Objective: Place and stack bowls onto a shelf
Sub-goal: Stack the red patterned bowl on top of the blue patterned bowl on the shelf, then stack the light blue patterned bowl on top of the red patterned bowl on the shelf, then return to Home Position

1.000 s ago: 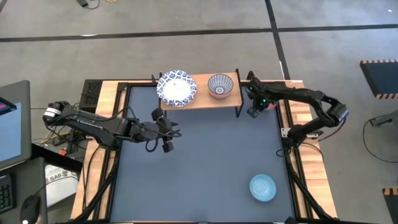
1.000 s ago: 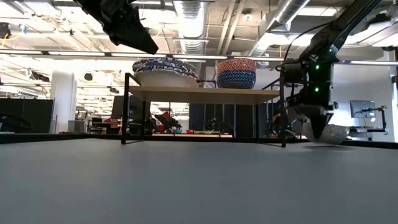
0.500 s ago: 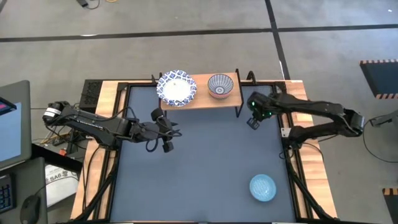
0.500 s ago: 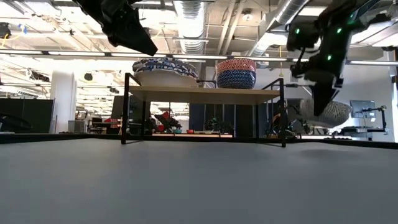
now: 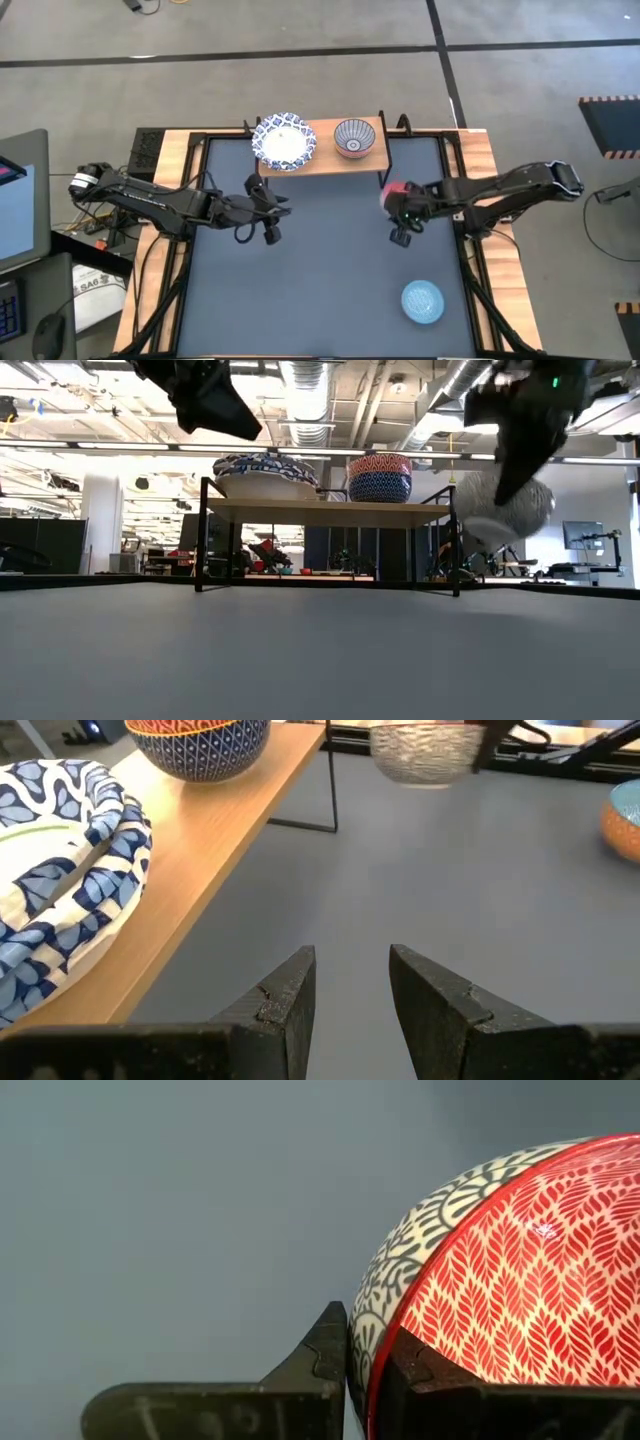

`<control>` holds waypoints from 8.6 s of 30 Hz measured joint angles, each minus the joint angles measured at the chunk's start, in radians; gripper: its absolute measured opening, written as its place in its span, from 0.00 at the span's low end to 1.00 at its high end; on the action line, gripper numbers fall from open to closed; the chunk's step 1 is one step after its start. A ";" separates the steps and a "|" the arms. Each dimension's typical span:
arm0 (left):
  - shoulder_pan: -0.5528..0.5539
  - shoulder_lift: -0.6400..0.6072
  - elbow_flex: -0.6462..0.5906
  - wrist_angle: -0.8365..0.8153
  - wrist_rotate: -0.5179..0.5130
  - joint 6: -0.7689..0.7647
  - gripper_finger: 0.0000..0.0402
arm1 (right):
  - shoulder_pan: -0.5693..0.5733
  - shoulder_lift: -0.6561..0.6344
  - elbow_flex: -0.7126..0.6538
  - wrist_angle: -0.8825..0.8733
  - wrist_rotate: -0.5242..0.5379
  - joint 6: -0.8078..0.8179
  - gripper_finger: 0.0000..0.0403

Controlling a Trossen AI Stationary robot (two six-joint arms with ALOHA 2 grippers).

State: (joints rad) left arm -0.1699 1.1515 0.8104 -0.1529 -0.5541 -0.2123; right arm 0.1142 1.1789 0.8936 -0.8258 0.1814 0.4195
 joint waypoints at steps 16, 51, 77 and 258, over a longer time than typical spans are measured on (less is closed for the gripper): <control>0.008 0.042 0.001 0.050 0.055 0.045 0.29 | -0.006 0.235 0.572 -0.206 0.222 -0.351 0.09; 0.019 0.067 0.000 0.007 0.042 0.077 0.29 | -0.468 0.494 0.888 -0.231 -0.051 -0.758 0.37; 0.018 0.066 0.000 -0.043 0.042 0.060 0.29 | -0.213 0.438 0.883 -0.444 0.290 -0.471 0.48; -0.148 -0.932 -0.790 0.445 -0.086 0.219 0.29 | 0.132 -1.015 -0.768 0.927 0.101 -0.341 0.05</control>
State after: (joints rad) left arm -0.3176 0.2192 0.0200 0.2918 -0.6403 0.0070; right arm 0.2457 0.1637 0.1257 0.1013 0.2821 0.0784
